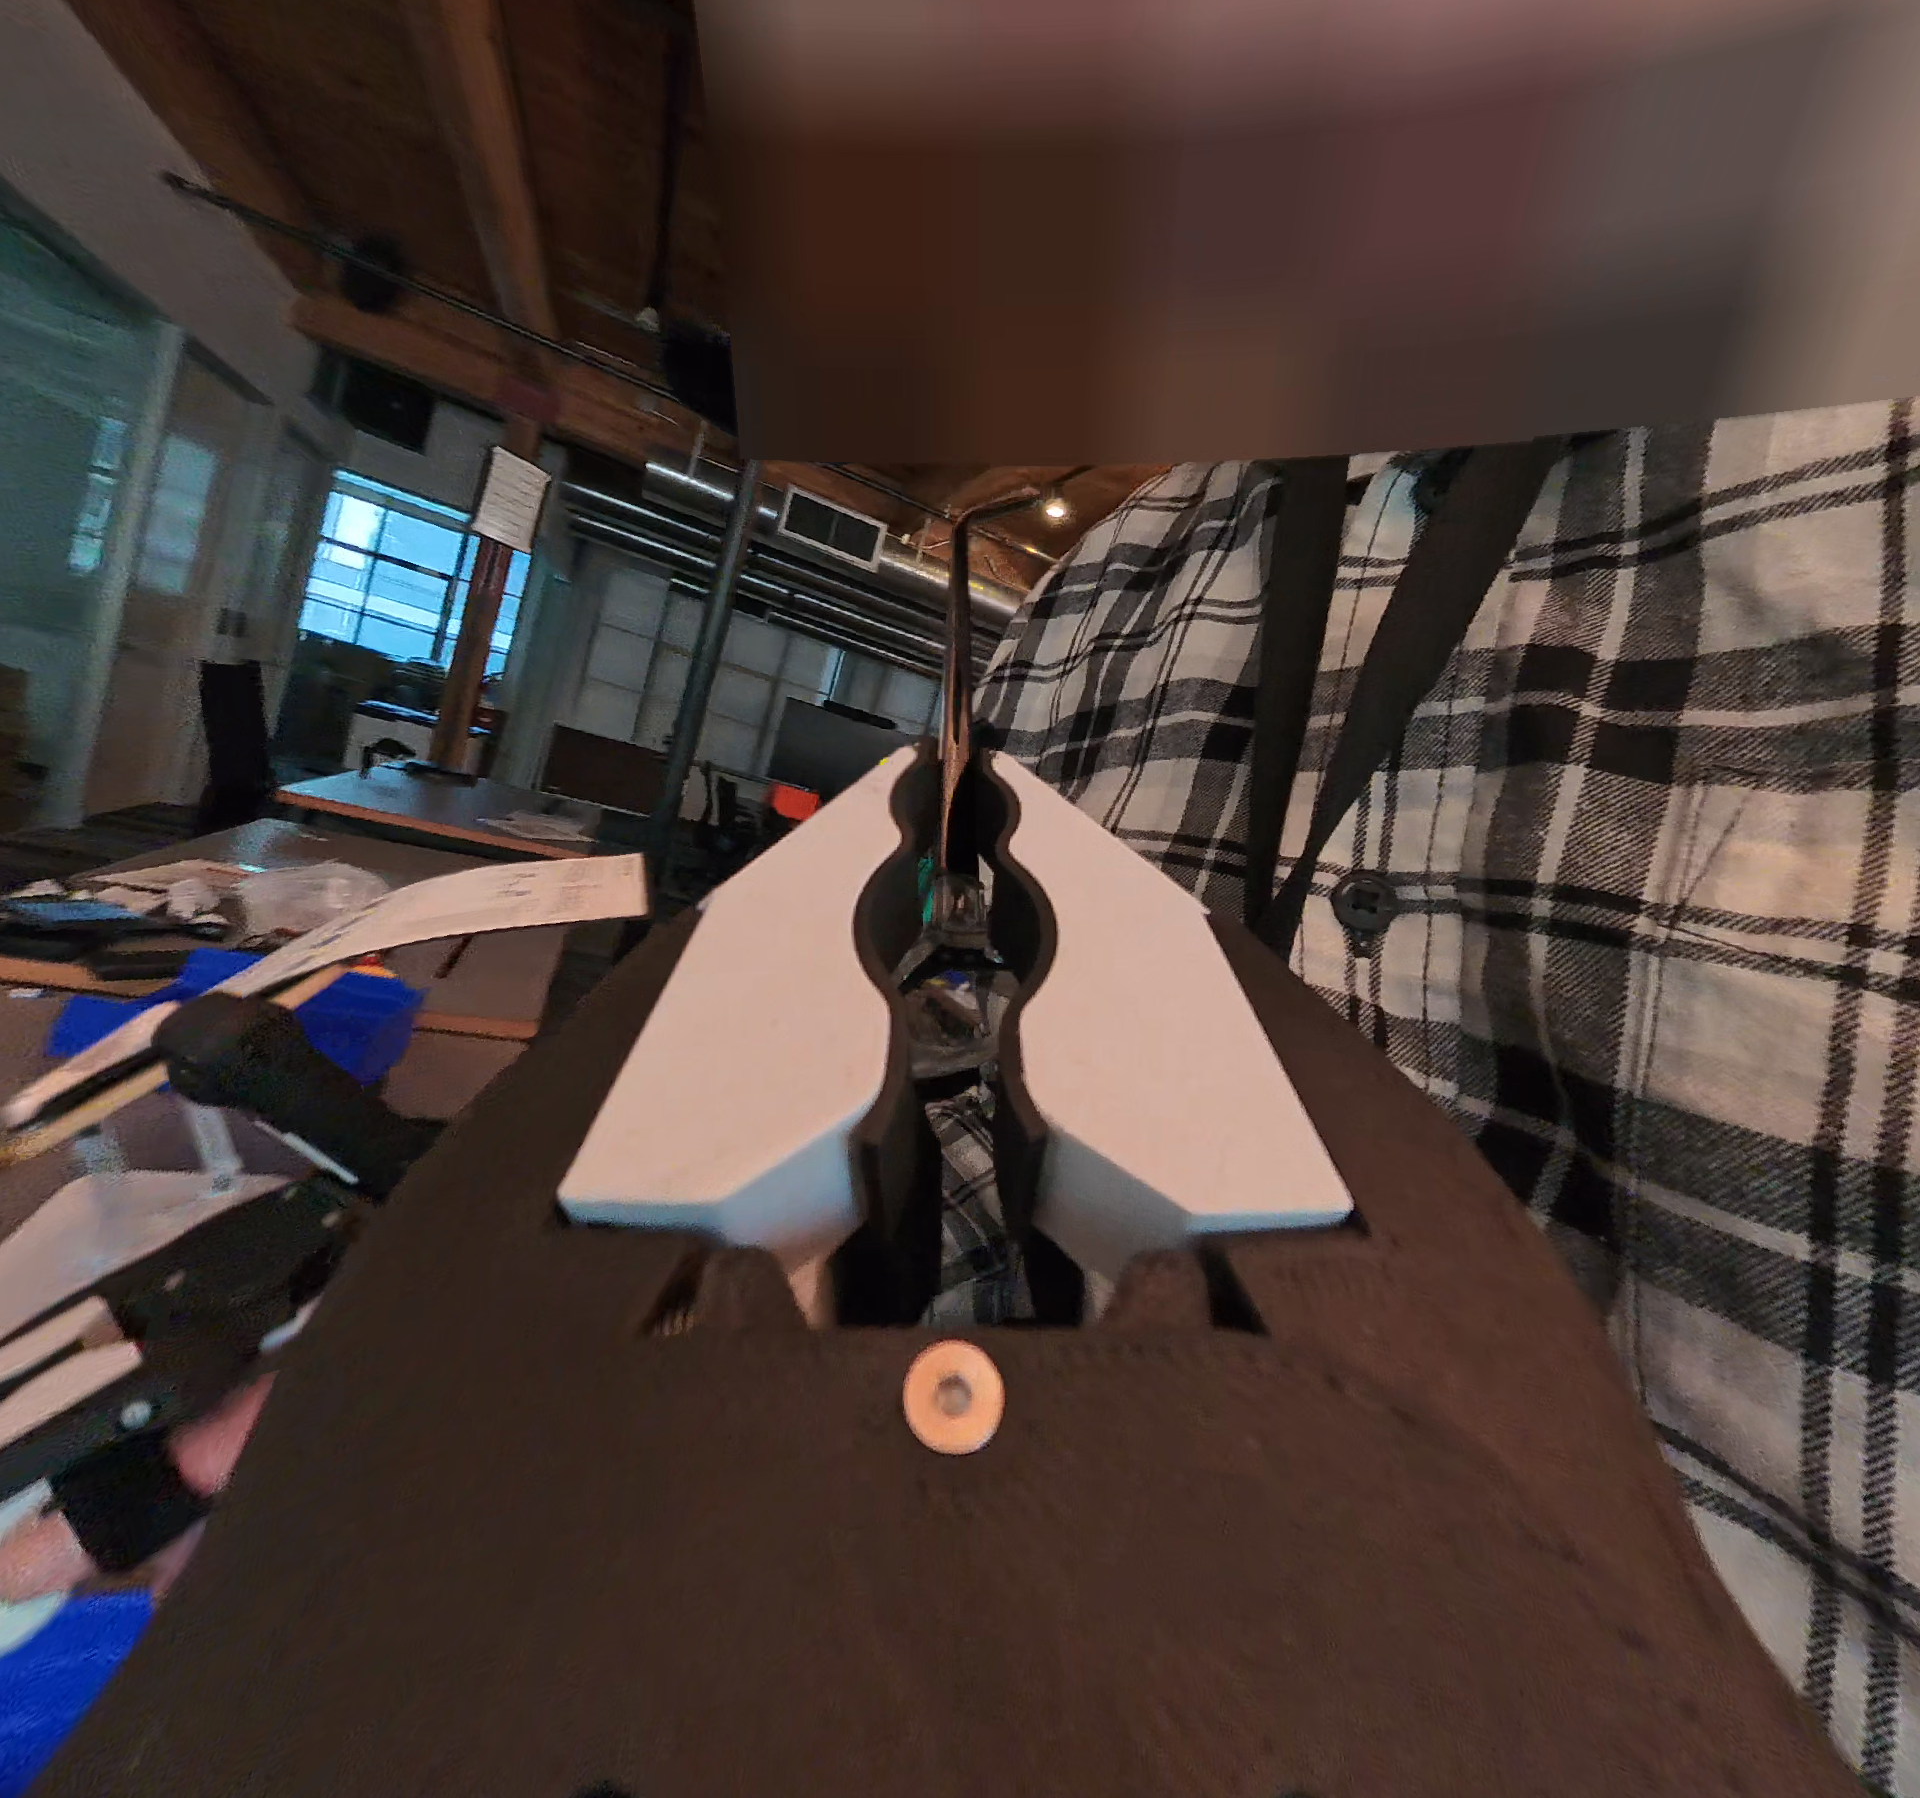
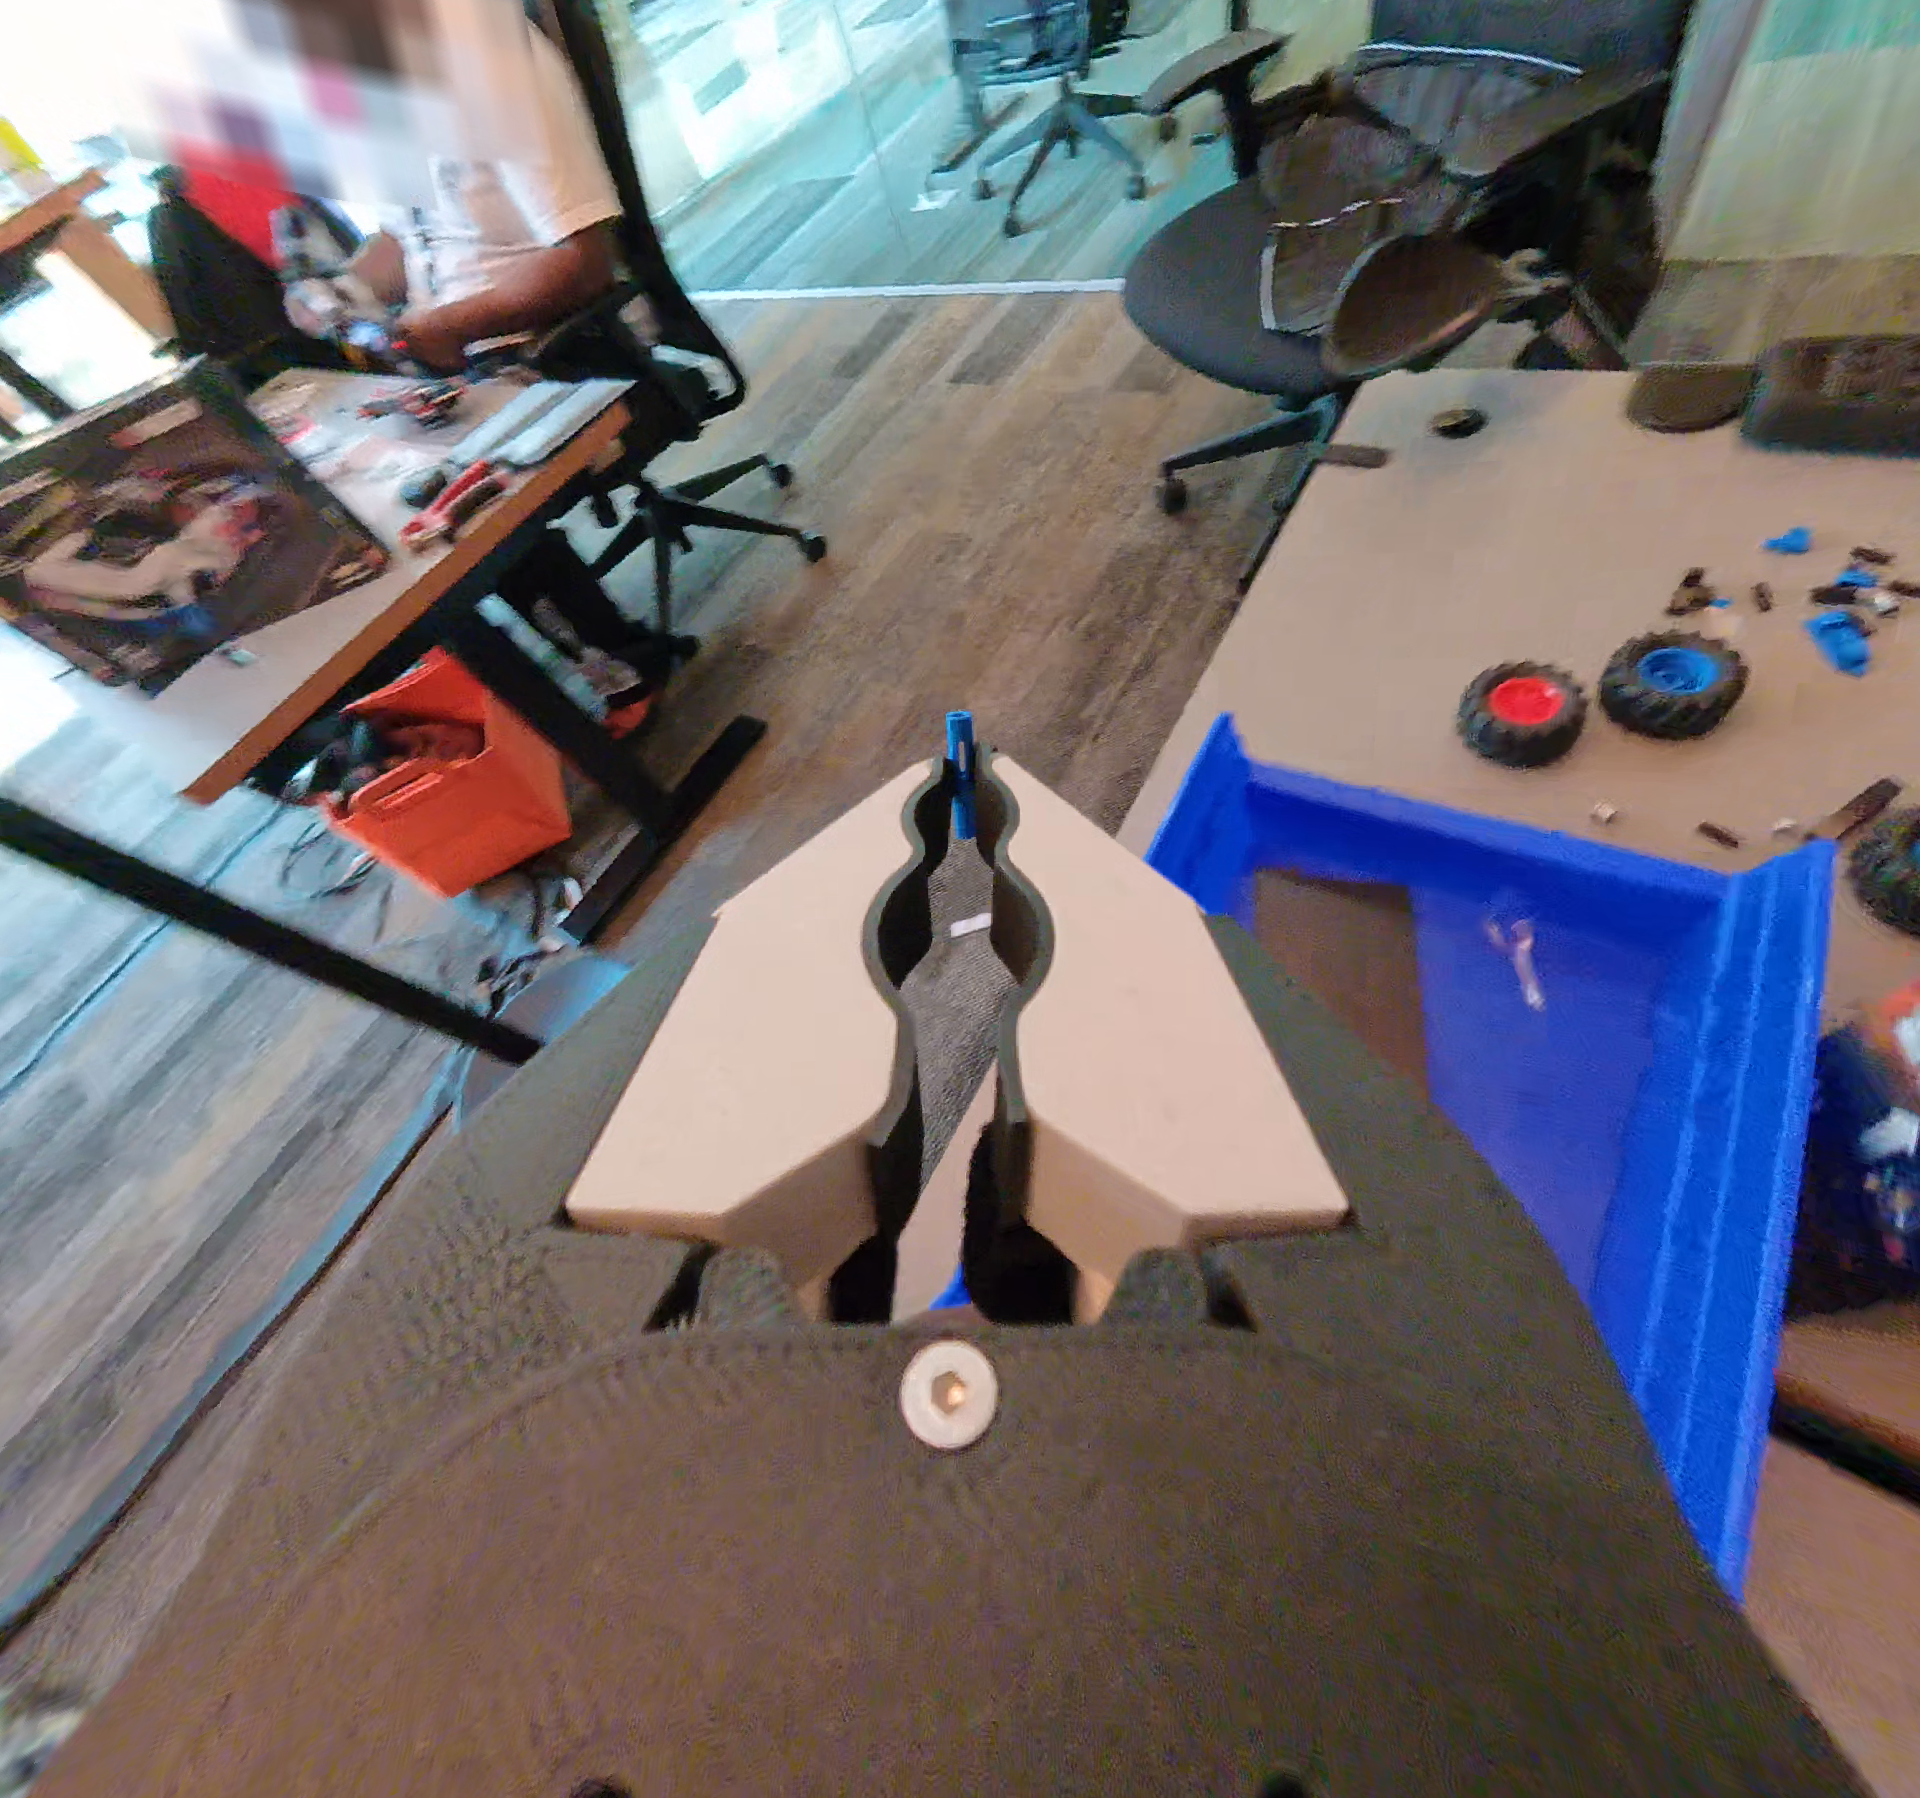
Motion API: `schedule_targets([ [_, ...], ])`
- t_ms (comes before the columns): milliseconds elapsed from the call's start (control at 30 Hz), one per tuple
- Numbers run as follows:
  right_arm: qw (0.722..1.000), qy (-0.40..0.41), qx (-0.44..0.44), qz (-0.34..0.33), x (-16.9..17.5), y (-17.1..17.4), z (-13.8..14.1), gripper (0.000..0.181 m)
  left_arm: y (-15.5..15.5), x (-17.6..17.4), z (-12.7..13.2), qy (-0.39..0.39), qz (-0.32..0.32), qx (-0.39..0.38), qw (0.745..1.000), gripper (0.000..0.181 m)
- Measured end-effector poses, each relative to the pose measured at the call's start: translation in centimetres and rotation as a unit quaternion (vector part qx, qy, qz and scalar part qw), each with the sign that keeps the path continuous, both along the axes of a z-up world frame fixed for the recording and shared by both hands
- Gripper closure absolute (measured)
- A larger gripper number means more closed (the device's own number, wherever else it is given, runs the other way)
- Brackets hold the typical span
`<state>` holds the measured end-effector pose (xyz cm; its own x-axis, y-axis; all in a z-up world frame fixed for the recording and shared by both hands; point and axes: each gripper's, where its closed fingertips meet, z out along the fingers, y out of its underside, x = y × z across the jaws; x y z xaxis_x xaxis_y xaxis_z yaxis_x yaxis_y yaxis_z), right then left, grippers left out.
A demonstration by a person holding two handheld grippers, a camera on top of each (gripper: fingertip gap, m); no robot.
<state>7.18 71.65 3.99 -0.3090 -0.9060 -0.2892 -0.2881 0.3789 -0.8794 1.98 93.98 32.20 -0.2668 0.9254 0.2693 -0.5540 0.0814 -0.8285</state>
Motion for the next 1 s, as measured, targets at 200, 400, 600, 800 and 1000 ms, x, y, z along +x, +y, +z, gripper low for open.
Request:
schedule_targets([
  [200, 0.989, 0.016, 0.02, -0.143, 7.5, -16.4, -4.6, 0.179, -7.6, 12.0, -2.2, -0.037, -0.006, 0.022, 0.999, 0.179],
  [400, 0.939, 0.074, 0.103, -0.32, 8.6, -33.8, -13.2, 0.18, -19.1, 24.0, -0.9, -0.049, -0.044, 0.022, 0.998, 0.179],
  [600, 0.876, 0.141, 0.17, -0.429, 4.7, -44.1, -20.3, 0.173, -28.0, 32.6, 0.9, -0.052, -0.08, 0.013, 0.995, 0.179],
  [800, 0.822, 0.15, 0.213, -0.506, 1.1, -47.8, -22.2, 0.104, -37.0, 40.9, 0.7, -0.05, -0.142, -0.001, 0.989, 0.178],
  [1000, 0.823, 0.117, 0.131, -0.54, 3.9, -48.6, -14.0, 0.112, -47.2, 52.0, -1.3, -0.032, -0.221, -0.013, 0.975, 0.179],
])
